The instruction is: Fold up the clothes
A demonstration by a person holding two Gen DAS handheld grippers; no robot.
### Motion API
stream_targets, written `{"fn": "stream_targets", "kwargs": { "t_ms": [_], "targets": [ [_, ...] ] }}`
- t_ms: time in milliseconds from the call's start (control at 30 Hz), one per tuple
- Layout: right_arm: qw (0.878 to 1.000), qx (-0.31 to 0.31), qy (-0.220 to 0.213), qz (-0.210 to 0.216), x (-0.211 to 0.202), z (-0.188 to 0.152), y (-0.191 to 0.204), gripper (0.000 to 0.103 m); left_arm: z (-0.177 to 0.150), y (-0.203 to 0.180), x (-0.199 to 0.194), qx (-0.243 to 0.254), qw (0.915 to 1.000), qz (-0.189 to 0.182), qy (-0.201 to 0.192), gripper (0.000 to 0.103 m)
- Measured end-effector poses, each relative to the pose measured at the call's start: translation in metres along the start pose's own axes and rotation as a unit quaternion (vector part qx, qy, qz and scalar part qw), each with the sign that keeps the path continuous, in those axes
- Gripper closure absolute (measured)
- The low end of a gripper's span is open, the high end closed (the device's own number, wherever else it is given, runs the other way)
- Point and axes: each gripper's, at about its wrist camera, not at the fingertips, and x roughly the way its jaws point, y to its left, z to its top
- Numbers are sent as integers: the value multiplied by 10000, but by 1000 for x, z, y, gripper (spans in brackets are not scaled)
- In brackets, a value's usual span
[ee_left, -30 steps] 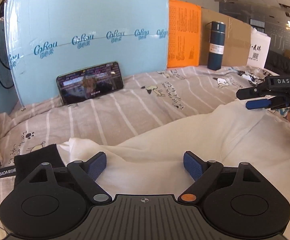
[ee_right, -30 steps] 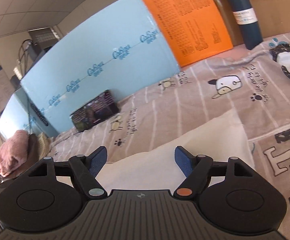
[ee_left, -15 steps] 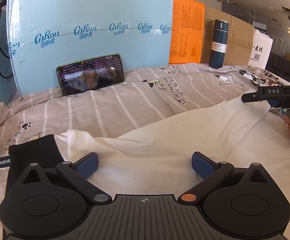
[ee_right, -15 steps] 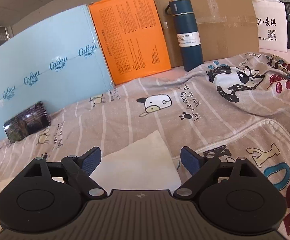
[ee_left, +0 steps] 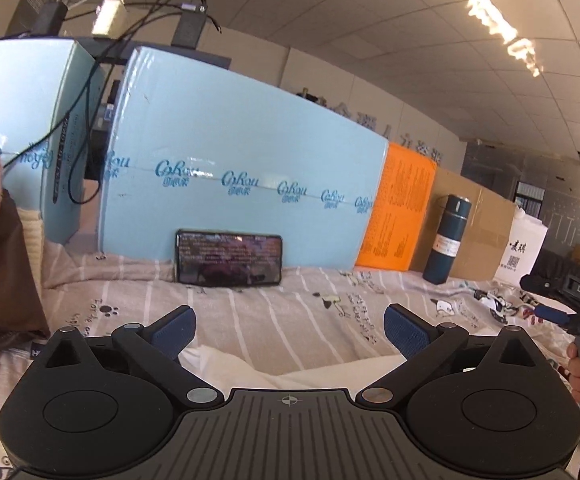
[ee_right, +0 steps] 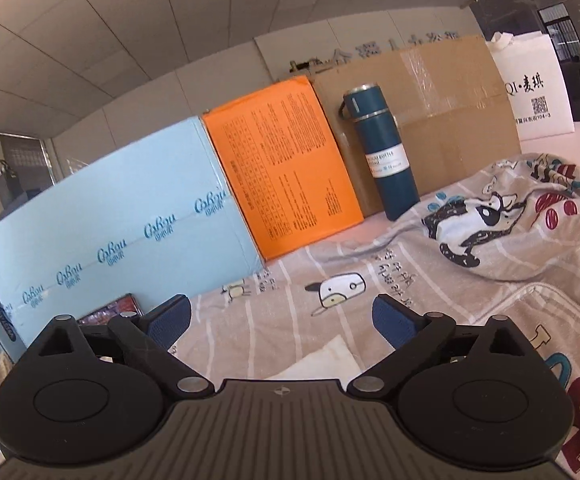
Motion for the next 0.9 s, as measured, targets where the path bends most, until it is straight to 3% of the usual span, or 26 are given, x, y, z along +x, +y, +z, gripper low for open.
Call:
{"fn": "stream_targets", "kwargs": {
  "t_ms": [133,233,333,433,667,767,900],
  "targets": [
    [9960,-240,-628,587,-62,15,12,0,-2,-9,-45,633,9971,50,-423,0],
    [9927,-674,-840,551,-101,23,15,0,-10,-18,-80,1226,9907,184,-552,0],
    [9861,-1427,-785,336,-128,20,20,0,-18,-27,-108,1686,9850,52,-354,0],
    [9775,-2014,-522,341,-145,7,23,0,-31,-40,-133,2040,9781,-415,37,0],
    [9669,-2274,553,1015,-151,-35,21,0,-62,-82,-161,2323,9594,-1449,677,0],
    [9546,-2503,854,1369,-155,-53,26,0,-79,-95,-161,2388,9473,-1894,983,0],
    [9481,-2599,996,1537,-158,-65,29,0,-101,-107,-158,2714,9326,-2011,1273,3]
  ]
}}
